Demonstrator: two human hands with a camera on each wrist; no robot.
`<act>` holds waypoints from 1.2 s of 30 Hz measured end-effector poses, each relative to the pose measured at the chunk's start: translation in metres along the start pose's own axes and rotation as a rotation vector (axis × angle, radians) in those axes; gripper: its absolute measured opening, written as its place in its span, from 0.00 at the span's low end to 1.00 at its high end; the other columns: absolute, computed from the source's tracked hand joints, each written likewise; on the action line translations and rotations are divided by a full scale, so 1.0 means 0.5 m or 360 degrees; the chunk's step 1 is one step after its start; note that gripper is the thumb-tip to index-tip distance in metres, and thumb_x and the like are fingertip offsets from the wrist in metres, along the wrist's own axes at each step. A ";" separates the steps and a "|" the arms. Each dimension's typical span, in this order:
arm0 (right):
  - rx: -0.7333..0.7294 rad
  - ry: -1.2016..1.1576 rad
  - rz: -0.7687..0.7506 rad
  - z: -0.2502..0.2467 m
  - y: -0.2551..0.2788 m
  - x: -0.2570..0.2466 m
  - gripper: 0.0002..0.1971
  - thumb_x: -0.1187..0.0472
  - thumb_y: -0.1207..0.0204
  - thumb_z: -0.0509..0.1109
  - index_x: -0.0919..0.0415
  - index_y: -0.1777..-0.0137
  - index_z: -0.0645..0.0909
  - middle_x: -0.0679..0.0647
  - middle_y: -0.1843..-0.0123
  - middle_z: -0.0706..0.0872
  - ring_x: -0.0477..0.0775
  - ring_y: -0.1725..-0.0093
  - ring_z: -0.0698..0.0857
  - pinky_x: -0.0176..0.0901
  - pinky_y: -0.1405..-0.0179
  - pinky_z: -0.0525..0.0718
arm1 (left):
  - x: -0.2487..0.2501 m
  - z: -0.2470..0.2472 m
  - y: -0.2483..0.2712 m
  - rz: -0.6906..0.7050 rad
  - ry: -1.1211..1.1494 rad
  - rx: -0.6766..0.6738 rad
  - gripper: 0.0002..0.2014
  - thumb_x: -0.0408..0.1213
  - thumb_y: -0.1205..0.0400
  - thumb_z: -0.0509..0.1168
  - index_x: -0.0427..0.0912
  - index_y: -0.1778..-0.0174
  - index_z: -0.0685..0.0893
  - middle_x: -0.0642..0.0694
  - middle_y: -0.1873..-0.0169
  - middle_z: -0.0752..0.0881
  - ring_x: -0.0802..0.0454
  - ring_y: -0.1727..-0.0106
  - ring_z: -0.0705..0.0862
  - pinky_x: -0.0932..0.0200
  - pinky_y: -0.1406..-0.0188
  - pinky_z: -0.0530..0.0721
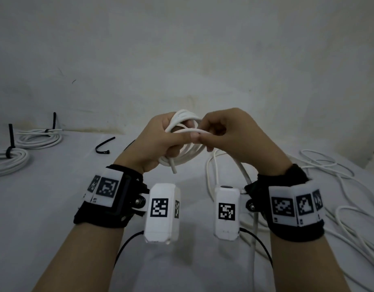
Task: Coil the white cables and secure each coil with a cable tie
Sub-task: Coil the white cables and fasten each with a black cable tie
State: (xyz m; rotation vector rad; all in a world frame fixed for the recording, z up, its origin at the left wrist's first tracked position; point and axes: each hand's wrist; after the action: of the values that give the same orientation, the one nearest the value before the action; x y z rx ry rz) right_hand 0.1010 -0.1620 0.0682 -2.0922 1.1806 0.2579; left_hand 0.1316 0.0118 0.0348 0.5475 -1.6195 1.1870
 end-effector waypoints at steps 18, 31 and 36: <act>0.0149 -0.0327 0.0295 0.001 -0.005 0.059 0.08 0.72 0.21 0.64 0.63 0.59 0.80 0.60 0.62 0.87 0.54 0.67 0.90 0.53 0.58 0.90 | 0.022 -0.116 0.010 -0.0072 0.0528 0.0620 0.17 0.45 0.13 0.52 0.44 0.66 0.72 0.58 0.89 0.62 0.62 0.91 0.59 0.72 0.85 0.55; 0.0457 0.0089 0.0198 -0.011 -0.009 0.079 0.13 0.71 0.19 0.55 0.53 0.42 0.73 0.52 0.58 0.87 0.42 0.72 0.77 0.28 0.76 0.69 | 0.024 -0.057 -0.003 -0.0153 0.0754 0.0377 0.19 0.53 0.14 0.49 0.46 0.67 0.69 0.55 0.89 0.62 0.60 0.92 0.60 0.72 0.88 0.57; 0.0489 -0.0005 0.0088 0.013 -0.019 0.057 0.23 0.72 0.19 0.52 0.53 0.31 0.76 0.54 0.51 0.82 0.42 0.61 0.78 0.30 0.60 0.72 | 0.028 -0.002 -0.010 -0.0132 0.0750 0.0274 0.15 0.53 0.24 0.57 0.46 0.69 0.69 0.55 0.89 0.61 0.61 0.92 0.58 0.70 0.87 0.54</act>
State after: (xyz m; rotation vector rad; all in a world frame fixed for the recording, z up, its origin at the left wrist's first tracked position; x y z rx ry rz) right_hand 0.1257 -0.1734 0.0543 -1.7936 1.1954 0.0977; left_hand 0.1305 0.0135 0.0495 0.3994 -1.0934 1.2861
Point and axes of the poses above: each hand's wrist, its own y-axis away from the middle knuckle, its own z-axis out of the palm, x = y × z
